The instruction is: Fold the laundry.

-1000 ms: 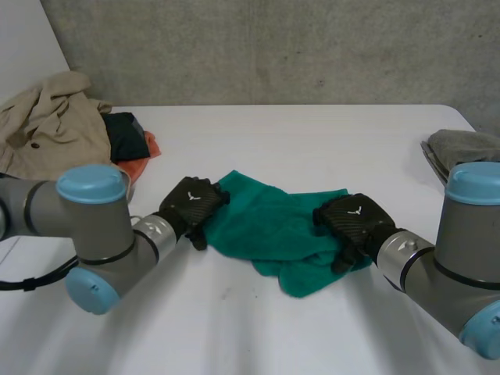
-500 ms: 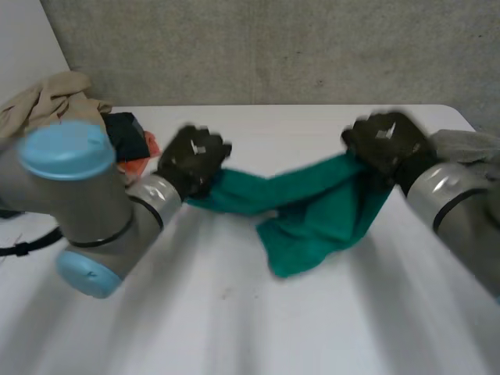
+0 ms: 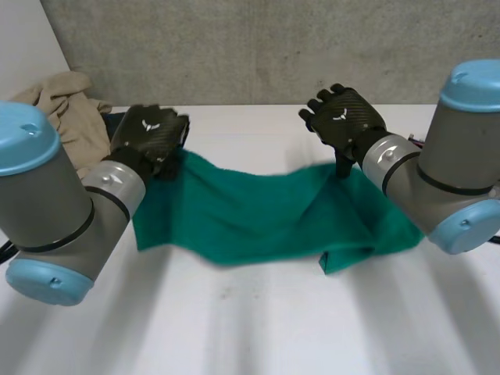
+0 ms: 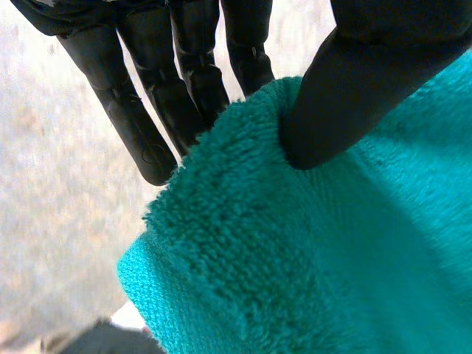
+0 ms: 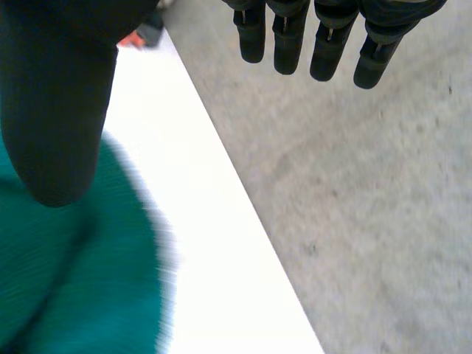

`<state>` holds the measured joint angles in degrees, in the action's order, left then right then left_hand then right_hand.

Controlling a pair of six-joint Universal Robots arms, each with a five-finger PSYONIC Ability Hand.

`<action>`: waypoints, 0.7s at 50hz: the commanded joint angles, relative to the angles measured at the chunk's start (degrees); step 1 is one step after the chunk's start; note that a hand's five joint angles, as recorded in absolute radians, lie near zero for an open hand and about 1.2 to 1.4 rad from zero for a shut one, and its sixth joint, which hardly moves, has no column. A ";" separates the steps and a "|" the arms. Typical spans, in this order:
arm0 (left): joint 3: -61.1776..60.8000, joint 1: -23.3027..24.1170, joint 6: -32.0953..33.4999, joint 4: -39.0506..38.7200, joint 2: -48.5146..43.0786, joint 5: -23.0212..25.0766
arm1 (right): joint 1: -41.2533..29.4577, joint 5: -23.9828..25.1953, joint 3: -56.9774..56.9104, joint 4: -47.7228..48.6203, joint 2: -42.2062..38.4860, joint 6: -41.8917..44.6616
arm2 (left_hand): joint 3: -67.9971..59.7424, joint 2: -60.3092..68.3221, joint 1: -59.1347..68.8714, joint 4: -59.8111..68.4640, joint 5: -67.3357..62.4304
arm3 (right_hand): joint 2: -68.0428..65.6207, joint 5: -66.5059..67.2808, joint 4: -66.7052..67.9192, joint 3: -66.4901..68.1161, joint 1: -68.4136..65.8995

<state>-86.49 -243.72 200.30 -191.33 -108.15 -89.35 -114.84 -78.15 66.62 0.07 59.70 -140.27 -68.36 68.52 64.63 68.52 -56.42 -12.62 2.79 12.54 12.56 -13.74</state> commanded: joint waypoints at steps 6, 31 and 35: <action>5.27 -4.04 2.38 -0.27 -11.37 -0.21 | 2.69 -7.63 11.32 -2.34 11.04 -12.39 | -11.64 11.48 15.37 11.48 -13.58 | 2.62 -2.79 -2.54 -2.56 3.74; 2.75 -4.83 3.17 -3.34 -11.04 0.67 | 5.86 -0.95 22.42 0.64 1.83 -30.50 | 53.94 -54.10 -50.21 -54.10 52.00 | -5.87 5.69 5.94 5.93 -4.74; -4.64 -6.06 3.17 -3.17 -4.88 1.02 | 5.60 -1.21 19.08 0.20 -2.12 -30.50 | 53.78 -53.93 -50.05 -53.93 51.83 | -23.82 23.65 23.90 23.88 -22.70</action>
<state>-81.88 -248.37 203.47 -194.66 -121.47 -88.69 -108.97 -78.80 89.91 0.76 62.48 -171.24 -15.13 14.94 15.61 14.95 -4.54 -21.38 11.61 21.52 21.63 -21.34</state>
